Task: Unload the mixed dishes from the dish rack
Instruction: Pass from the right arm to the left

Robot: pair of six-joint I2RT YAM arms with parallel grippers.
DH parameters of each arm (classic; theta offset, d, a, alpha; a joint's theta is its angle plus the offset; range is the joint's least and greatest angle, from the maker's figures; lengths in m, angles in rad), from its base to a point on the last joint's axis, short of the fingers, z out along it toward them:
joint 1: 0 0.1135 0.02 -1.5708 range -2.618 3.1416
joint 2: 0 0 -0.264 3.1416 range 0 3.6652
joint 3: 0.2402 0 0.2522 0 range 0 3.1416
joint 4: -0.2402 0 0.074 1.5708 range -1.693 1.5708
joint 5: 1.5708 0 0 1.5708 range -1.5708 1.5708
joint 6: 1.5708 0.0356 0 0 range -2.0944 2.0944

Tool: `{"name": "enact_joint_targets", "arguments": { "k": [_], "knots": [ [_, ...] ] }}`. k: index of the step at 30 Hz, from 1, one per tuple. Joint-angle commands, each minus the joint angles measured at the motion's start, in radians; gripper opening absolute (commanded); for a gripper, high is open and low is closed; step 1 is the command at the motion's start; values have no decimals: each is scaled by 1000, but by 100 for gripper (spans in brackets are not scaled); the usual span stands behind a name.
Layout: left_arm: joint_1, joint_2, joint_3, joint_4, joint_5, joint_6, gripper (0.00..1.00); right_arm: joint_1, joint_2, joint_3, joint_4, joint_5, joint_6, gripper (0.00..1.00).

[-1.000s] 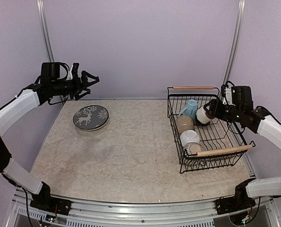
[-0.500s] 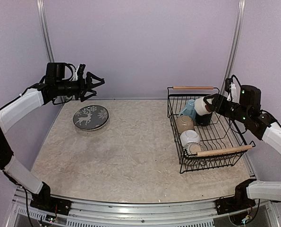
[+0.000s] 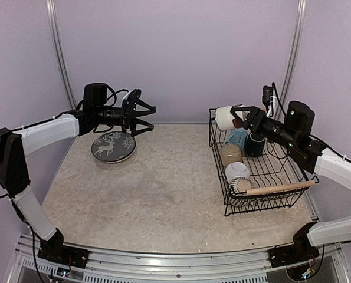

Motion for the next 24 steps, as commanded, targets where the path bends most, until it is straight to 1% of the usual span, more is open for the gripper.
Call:
{"name": "enact_joint_targets", "arguments": {
  "k": [1,7,12,16,20,24],
  "knots": [
    [-54,31,-34,237,130,-158,95,110,98,3,179,-4,49,0],
    [-120,57,-36,255,144,-169,94,209,233,62,265,-6,59,0],
    [-143,62,-40,269,148,-176,92,262,311,94,328,-17,79,0],
    [-161,76,-48,343,174,-232,89,290,353,95,390,-9,84,0],
    [-166,91,-68,457,196,-313,84,309,390,94,448,-23,95,0],
    [-166,101,-73,509,207,-353,76,331,413,83,519,-23,98,0]
  ]
}}
